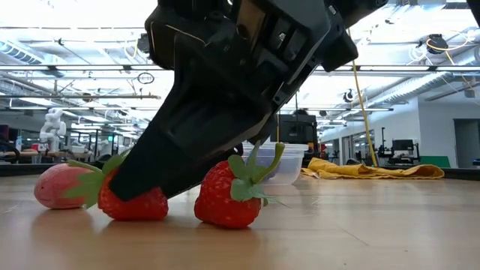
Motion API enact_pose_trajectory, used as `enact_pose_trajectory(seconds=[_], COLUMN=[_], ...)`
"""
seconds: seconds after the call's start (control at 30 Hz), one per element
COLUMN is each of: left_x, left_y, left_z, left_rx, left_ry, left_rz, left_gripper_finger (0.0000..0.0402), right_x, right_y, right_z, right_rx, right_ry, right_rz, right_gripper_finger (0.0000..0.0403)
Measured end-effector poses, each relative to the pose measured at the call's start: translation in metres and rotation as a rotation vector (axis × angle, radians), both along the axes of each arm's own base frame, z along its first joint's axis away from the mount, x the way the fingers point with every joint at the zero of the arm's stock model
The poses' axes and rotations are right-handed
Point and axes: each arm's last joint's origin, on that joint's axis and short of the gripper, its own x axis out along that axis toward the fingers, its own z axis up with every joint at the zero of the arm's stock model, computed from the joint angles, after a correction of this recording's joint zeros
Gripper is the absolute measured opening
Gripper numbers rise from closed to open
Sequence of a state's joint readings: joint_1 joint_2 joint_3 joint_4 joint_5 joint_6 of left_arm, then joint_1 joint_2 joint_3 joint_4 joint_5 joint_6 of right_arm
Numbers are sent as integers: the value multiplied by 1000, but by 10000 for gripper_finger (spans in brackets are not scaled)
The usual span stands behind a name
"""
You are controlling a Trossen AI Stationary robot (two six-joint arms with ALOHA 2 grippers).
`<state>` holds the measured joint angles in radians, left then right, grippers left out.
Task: Pick and placing Produce into tupperware
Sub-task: Put the top red strawberry into the transparent container
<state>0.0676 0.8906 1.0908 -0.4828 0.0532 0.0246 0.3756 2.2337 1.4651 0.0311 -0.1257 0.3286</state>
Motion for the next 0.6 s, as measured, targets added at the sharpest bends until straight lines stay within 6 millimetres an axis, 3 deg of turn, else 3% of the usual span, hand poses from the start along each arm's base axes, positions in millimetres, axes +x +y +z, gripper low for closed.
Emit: enact_pose_trajectory(seconds=[0.37, 0.6], left_x=[0, 0], left_y=[0, 0], left_z=[0, 0], left_rx=[0, -2], left_ry=[0, 1], left_rz=[0, 1], left_gripper_finger=[196, 196], right_x=[0, 0], right_y=[-1, -2], right_z=[-1, -1], right_rx=[-7, -4], right_ry=[0, 1], right_rz=[-3, 3], right_gripper_finger=[139, 138])
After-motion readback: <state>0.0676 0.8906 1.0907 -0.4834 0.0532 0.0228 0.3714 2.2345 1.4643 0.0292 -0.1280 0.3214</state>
